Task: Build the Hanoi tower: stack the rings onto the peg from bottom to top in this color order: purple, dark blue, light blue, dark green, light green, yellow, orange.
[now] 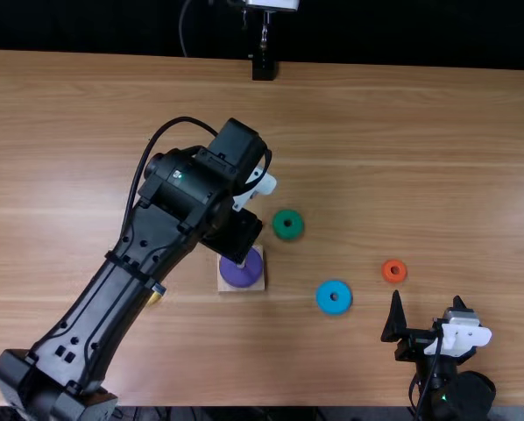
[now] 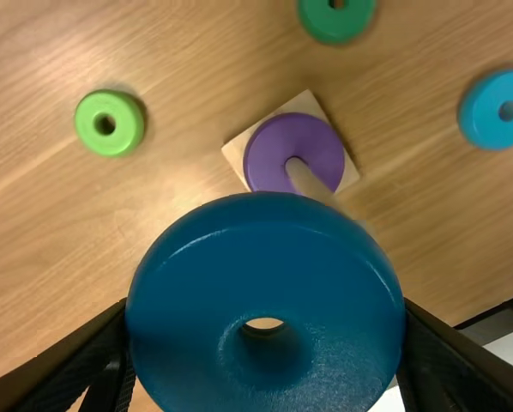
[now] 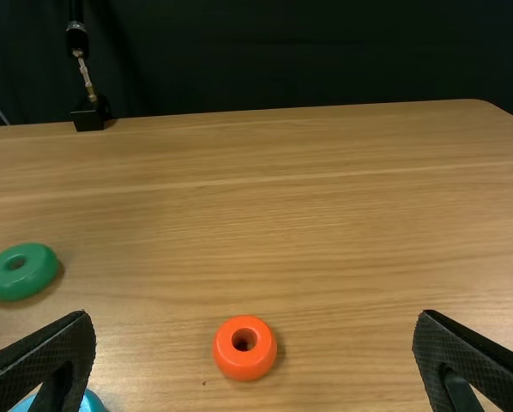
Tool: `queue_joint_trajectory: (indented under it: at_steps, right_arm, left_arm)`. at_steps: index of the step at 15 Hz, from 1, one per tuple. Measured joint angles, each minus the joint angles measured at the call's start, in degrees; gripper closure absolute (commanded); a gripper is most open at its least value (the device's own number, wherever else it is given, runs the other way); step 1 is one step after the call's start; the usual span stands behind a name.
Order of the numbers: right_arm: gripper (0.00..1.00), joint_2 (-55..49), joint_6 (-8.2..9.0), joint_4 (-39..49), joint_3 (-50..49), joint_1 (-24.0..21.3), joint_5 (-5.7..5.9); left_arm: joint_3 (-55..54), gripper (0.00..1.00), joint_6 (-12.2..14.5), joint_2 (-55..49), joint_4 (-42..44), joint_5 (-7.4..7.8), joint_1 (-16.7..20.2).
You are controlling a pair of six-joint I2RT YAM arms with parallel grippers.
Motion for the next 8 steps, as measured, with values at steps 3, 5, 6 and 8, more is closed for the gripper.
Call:
queue_joint_trajectory:
  at_steps: [3, 5, 6, 8]
  right_arm:
    - [0.00, 0.0, 0.00, 0.0, 0.0, 0.0, -0.04]
    - [0.00, 0.0, 0.00, 0.0, 0.0, 0.0, -0.02]
    - [0.00, 0.0, 0.00, 0.0, 0.0, 0.0, -0.02]
    - [0.00, 0.0, 0.02, 0.0, 0.0, 0.0, -0.02]
  left_arm:
    - [0.3, 1.00, -1.0, 0.8, 0.0, -0.02, -1.3]
    - [0.3, 1.00, -1.3, 0.9, 0.0, 0.02, -2.0]
    - [0.3, 1.00, -1.5, 1.0, 0.0, 0.02, -2.2]
    - [0.3, 1.00, -2.2, 1.3, 0.0, 0.02, -2.6]
